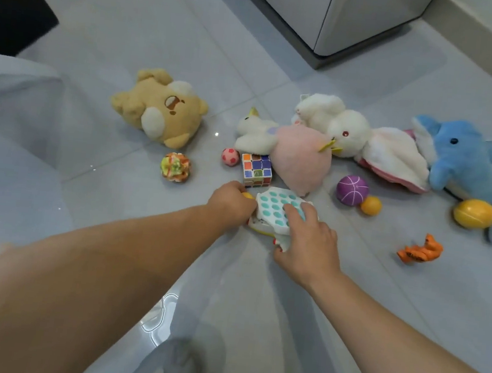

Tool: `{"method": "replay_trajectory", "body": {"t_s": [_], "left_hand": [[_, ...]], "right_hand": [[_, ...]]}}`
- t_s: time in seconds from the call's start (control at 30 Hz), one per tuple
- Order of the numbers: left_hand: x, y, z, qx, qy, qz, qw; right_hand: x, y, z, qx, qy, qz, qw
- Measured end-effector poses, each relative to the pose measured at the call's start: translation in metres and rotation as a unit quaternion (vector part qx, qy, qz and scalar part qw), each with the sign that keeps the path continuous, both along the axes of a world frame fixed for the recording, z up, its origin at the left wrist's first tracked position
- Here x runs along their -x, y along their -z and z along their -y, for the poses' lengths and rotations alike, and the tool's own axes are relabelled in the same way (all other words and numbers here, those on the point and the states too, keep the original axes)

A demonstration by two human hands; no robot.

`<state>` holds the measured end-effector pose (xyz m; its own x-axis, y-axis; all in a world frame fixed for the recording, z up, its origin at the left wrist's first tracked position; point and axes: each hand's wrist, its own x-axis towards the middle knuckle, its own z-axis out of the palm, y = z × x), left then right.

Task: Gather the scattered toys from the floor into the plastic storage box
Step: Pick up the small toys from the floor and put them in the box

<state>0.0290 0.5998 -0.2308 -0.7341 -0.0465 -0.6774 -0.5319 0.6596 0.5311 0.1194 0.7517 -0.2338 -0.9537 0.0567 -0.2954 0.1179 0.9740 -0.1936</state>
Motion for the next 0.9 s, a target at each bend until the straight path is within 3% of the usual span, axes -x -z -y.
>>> {"method": "replay_trajectory", "body": {"t_s": [0.27, 0.43, 0.63, 0.8, 0.9], "left_hand": [[-0.021, -0.03, 0.015, -0.032, -0.076, 0.079, 0.993], [-0.041, -0.11, 0.036, -0.038, -0.075, -0.01, 0.996], [-0.082, -0.244, 0.15, 0.002, -0.083, -0.228, 0.97], [-0.148, -0.274, 0.28, 0.055, -0.182, -0.187, 0.964], [-0.18, -0.253, 0.344, 0.175, -0.117, -0.189, 0.959]], "right_hand": [[-0.032, -0.02, 0.001, 0.147, 0.054, 0.036, 0.987], [-0.042, -0.087, 0.02, 0.238, 0.063, -0.025, 0.969], [-0.033, -0.204, 0.111, 0.308, -0.069, -0.119, 0.941], [-0.043, -0.258, 0.219, 0.245, -0.245, -0.135, 0.928], [-0.054, -0.264, 0.269, 0.151, -0.357, -0.165, 0.907]]}}
